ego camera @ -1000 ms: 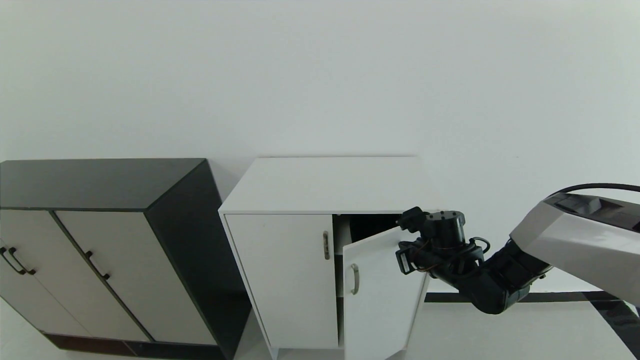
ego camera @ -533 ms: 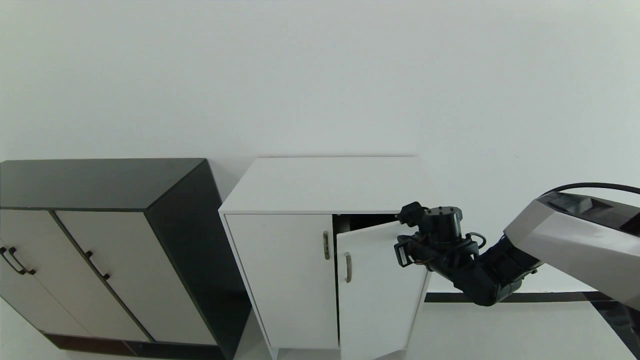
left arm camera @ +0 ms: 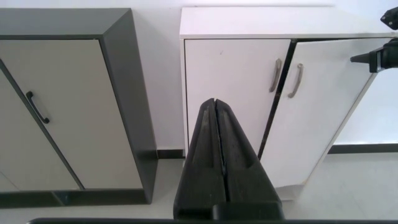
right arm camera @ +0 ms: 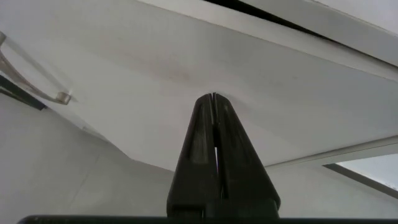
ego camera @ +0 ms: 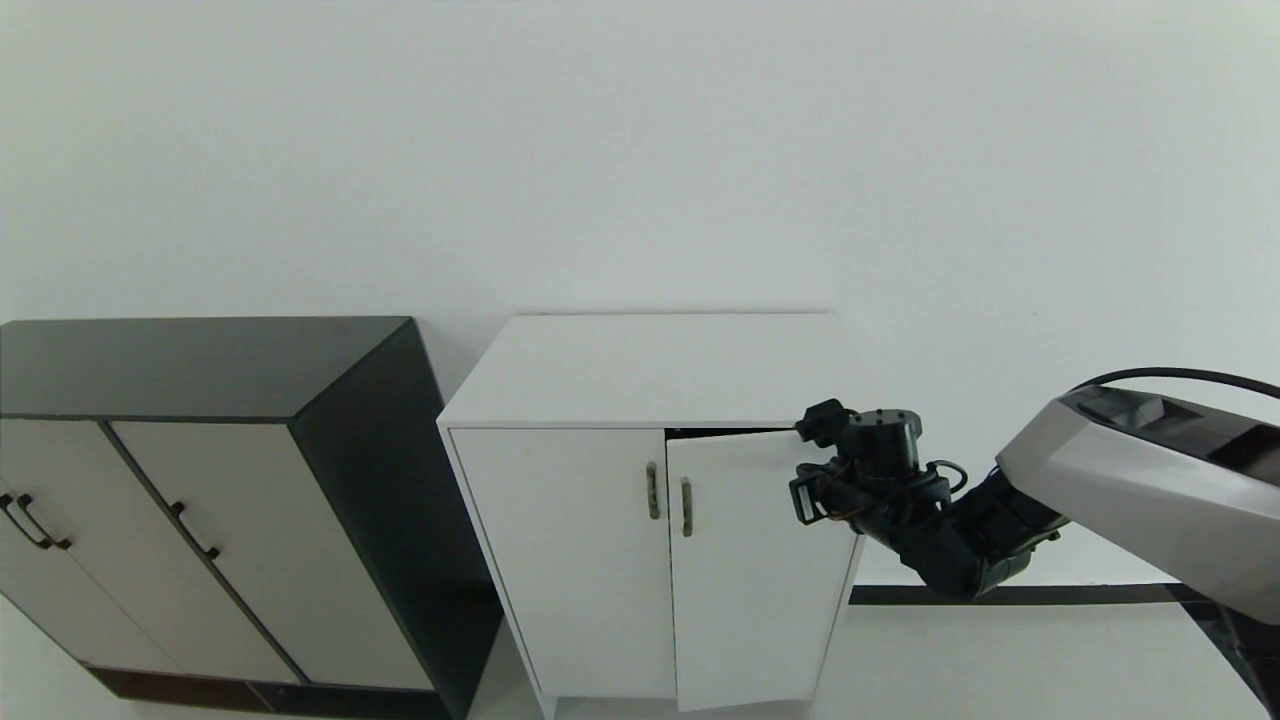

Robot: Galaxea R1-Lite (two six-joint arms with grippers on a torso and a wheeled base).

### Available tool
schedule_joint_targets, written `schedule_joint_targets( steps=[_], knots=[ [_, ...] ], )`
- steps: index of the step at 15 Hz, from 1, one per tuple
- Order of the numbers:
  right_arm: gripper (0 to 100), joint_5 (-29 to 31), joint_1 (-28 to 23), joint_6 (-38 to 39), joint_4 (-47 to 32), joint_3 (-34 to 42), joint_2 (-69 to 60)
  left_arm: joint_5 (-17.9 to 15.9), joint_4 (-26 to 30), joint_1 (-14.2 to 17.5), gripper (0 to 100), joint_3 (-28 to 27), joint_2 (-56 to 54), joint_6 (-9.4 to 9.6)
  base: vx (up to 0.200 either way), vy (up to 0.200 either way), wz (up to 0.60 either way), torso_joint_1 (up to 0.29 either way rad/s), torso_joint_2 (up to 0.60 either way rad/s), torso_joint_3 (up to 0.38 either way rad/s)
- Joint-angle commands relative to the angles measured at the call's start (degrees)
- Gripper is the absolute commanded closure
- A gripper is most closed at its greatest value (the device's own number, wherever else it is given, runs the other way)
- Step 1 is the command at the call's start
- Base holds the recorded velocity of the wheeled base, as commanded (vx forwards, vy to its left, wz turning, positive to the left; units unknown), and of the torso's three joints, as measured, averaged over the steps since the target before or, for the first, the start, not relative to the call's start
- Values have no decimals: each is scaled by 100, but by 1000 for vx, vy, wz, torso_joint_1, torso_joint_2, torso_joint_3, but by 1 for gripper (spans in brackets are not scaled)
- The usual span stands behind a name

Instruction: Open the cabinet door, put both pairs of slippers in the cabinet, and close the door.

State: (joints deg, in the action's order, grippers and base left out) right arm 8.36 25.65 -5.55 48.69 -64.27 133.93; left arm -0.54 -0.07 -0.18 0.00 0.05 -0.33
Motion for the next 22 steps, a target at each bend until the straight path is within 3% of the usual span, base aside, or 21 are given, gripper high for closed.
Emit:
schedule_joint_targets(
  steps=[1, 16, 22],
  knots=[
    [100, -1, -60, 1, 0, -86, 81, 1, -1, 1, 100, 0, 4, -2, 0, 0, 0, 0, 0, 0],
    [100, 7, -236, 71, 18, -349, 397, 1, -1, 1, 100, 0, 4, -2, 0, 0, 0, 0, 0, 0],
    [100, 25, -165, 62, 492, 635, -306, 1, -1, 1, 100, 0, -5, -11, 0, 0, 0, 0, 0, 0]
  ],
)
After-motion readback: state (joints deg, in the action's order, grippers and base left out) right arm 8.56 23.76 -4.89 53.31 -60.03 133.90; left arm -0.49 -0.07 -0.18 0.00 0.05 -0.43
